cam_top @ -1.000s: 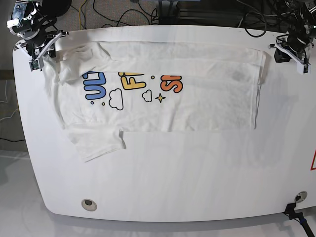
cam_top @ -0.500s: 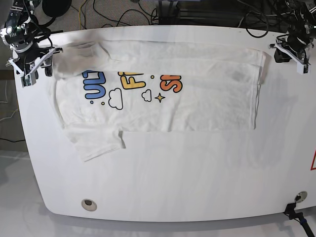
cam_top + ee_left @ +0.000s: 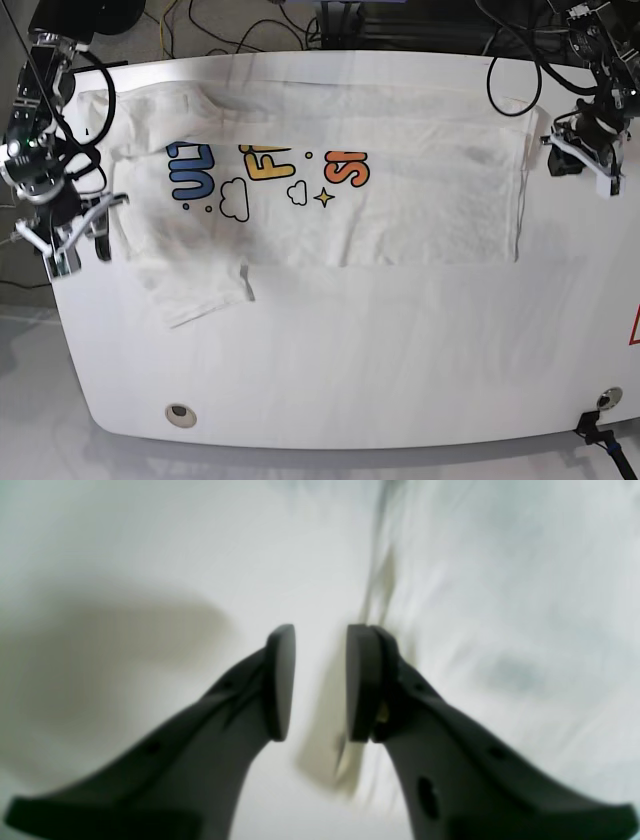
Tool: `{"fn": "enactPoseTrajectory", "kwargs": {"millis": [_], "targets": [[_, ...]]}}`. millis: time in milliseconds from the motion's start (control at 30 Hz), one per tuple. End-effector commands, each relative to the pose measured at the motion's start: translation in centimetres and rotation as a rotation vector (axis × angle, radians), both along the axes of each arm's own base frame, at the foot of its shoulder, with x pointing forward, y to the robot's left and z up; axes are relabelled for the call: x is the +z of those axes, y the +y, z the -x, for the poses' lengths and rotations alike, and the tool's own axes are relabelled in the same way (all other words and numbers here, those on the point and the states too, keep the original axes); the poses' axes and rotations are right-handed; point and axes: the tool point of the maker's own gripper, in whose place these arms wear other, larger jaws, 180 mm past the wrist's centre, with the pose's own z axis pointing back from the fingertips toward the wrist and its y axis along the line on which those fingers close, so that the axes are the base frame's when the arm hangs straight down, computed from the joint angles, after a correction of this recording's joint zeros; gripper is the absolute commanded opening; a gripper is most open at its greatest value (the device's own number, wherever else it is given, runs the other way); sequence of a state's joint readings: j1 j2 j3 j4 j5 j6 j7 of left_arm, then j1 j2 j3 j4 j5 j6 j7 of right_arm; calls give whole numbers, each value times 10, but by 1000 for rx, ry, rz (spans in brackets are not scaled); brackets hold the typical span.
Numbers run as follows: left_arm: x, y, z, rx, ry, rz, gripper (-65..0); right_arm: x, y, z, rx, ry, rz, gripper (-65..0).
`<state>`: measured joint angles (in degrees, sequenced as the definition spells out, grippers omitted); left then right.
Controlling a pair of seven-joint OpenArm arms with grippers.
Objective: Fold the T-shirt properly
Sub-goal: 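Release the edge and move both grippers down along the shirt's sides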
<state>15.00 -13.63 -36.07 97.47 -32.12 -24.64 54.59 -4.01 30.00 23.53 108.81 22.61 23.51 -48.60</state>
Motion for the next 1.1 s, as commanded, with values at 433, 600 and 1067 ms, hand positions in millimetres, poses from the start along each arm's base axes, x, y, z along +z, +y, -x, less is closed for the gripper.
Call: {"fn": "enactPoseTrajectory", "kwargs": {"millis": [433,600,1067], "targets": [[57,-44,-96,-142,-188,25,-448,-51,32,-125,135,156,-241,-316],[53,-48,-107,-144,-192,61,-449,-62,35,-131,112,179,-293,-322],[39,-30,-81,-159,-109,3,-447,-109,32,-71,102,286,-430,-594]]}}
